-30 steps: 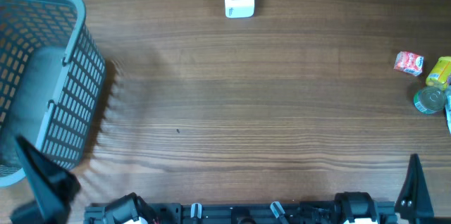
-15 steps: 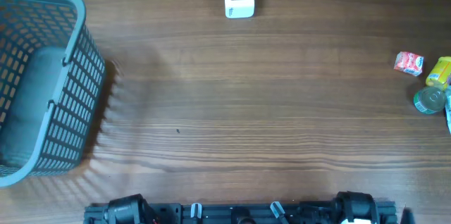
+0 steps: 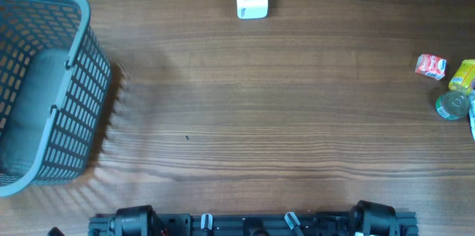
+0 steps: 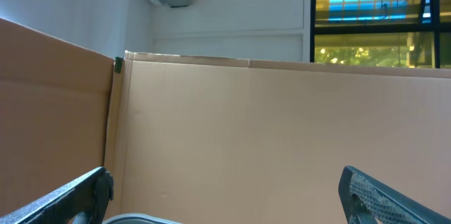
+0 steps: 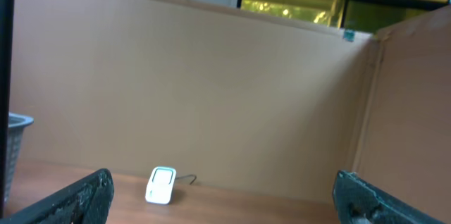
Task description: Scan the item barcode
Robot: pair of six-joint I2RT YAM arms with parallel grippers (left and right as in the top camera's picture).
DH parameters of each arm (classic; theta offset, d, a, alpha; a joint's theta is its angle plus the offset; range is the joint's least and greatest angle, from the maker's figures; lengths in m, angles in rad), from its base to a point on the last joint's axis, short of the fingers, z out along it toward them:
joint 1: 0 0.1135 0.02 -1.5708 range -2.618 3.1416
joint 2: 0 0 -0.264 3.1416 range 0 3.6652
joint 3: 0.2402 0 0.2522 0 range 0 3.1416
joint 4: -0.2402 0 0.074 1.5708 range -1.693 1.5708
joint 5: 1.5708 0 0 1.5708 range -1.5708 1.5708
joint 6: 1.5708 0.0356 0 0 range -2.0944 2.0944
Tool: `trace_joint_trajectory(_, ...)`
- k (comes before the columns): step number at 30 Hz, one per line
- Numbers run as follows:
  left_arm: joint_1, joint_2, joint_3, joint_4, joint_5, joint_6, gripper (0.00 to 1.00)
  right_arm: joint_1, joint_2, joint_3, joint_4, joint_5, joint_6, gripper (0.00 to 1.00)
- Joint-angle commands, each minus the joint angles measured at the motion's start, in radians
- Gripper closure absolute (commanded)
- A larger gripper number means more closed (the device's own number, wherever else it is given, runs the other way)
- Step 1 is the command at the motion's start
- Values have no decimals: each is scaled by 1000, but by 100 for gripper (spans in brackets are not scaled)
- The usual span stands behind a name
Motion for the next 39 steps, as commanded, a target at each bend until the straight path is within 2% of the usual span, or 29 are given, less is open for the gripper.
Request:
trace_joint_trajectory(1,-6,-8,1,-19,-10,-2,0,-11,2,-93,88,-39,55,0)
trace_joint_trajectory(3,-6,-8,1,-76,-10,-2,0,-11,2,-170,94,-40,58,0)
trace_joint_trajectory(8,-6,-8,1,-372,-10,-2,0,-11,2,-377,153,-148,81,0)
trace_joint_trajectory(12,-6,-8,1,-708,-10,-2,0,-11,2,-531,275,-203,176,0)
trace_joint_trajectory(13,-6,-8,1,-845,-10,-2,0,-11,2,-578,274,-203,233,0)
trace_joint_trajectory(15,-6,-8,1,-1011,-21,12,0,-11,2,-631,249,-192,322,0)
trace_joint_trajectory(17,-6,-8,-2,-1018,-32,20,0,-11,2,-693,306,-98,308,0)
trace_joint_trajectory(20,-6,-8,-2,-1030,-32,20,0,-11,2,-790,474,-189,209,0)
trace_joint_trajectory(23,-6,-8,-2,-1030,-32,20,0,-11,2,-949,741,-282,124,0)
trace_joint_trajectory(28,-6,-8,-2,-1030,-32,20,0,0,0,-1310,1287,-355,126,0)
trace_joint_trajectory(30,-6,-8,-2,-1030,-32,20,0,19,0,-1398,1358,-317,124,0)
trace_joint_trajectory(34,-6,-8,-2,-1030,-32,20,0,103,-1,-1491,1363,-143,124,0)
trace_joint_trajectory(39,-6,-8,-2,-1030,-32,20,0,142,-2,-1658,1423,-111,135,0)
